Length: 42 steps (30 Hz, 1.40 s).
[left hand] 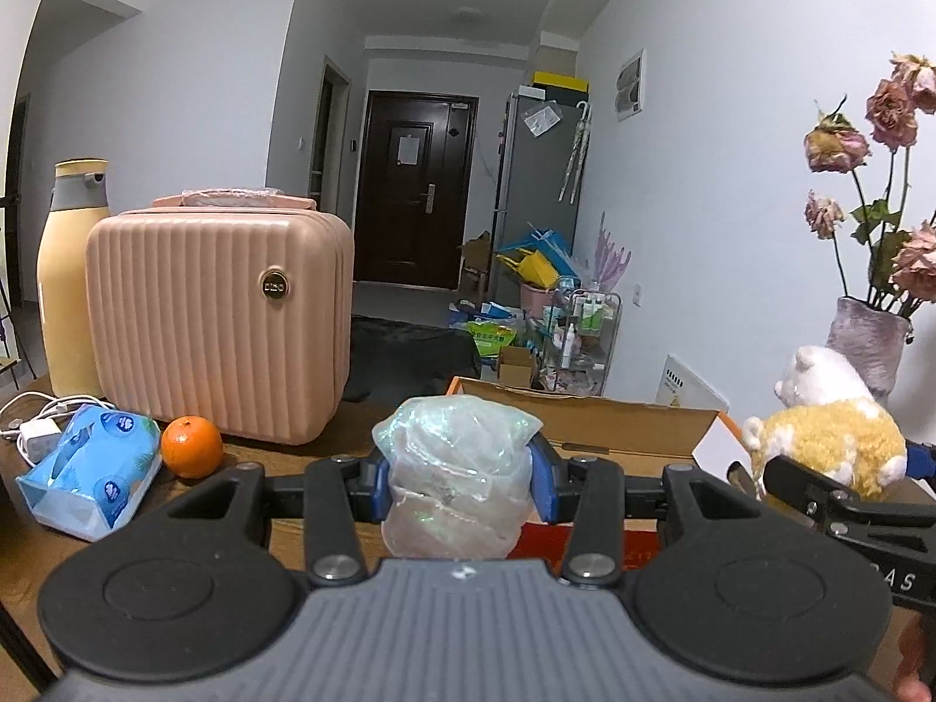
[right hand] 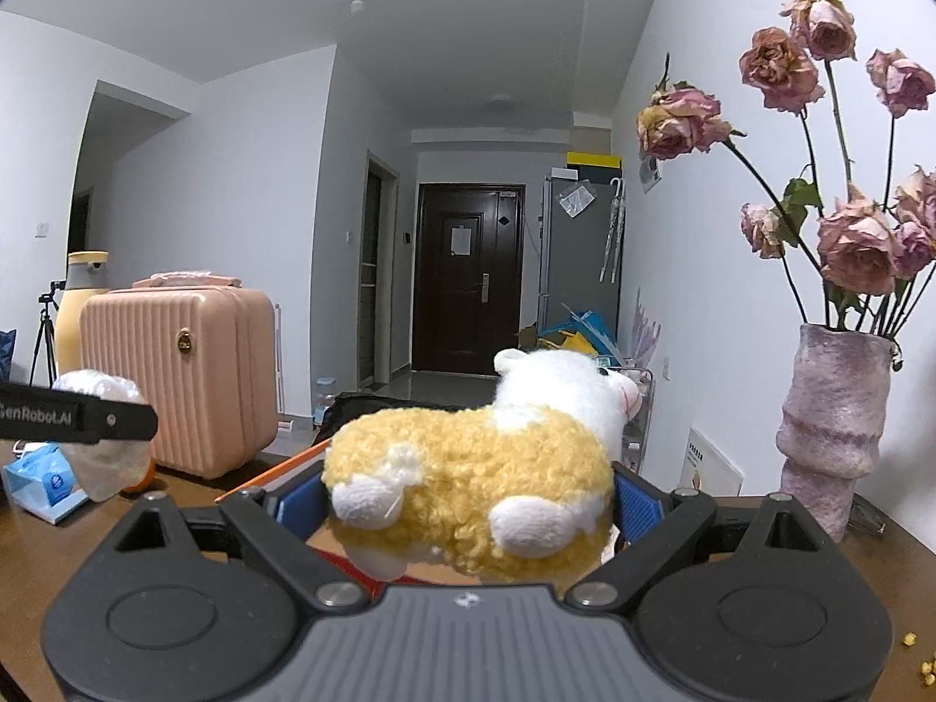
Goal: Organize soft objects
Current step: 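Carry the plastic bag and plush sheep in both tools over the cardboard box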
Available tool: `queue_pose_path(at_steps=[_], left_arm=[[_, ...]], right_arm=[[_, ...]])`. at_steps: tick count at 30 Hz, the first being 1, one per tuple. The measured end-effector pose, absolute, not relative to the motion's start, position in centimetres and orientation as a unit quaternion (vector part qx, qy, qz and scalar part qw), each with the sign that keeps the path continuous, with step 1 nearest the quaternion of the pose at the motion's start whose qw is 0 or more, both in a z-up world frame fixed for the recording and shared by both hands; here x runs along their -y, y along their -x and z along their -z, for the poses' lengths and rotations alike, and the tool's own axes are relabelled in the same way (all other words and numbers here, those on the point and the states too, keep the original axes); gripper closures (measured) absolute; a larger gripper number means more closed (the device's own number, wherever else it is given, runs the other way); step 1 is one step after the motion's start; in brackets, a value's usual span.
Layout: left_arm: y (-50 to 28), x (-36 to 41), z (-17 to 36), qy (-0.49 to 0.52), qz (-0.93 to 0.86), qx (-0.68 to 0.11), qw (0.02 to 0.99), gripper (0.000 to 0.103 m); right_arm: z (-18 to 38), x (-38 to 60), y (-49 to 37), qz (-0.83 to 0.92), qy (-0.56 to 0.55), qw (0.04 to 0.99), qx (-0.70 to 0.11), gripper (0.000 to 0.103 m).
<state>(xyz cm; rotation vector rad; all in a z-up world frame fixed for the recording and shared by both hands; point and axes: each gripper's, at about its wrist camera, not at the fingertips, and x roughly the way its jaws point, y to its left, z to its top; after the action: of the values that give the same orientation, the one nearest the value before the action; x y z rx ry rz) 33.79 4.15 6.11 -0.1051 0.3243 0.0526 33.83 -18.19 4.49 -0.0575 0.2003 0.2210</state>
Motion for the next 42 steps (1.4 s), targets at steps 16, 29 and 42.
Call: queue_pose_path(at_steps=[16, 29, 42], left_arm=[[-41.3, -3.4, -5.4, 0.051, -0.019, -0.175, 0.983, 0.059], [-50.2, -1.3, -3.5, 0.018, -0.052, -0.213, 0.975, 0.059], [-52.9, -1.4, 0.6, -0.01, -0.085, -0.251, 0.964, 0.058]], right_arm=[[-4.2, 16.9, -40.3, -0.1, 0.049, 0.988, -0.106, 0.007], [-2.9, 16.3, -48.2, -0.074, 0.056, 0.98, -0.173, 0.007], [1.6, 14.6, -50.7, -0.057, 0.083, 0.969, -0.225, 0.007]])
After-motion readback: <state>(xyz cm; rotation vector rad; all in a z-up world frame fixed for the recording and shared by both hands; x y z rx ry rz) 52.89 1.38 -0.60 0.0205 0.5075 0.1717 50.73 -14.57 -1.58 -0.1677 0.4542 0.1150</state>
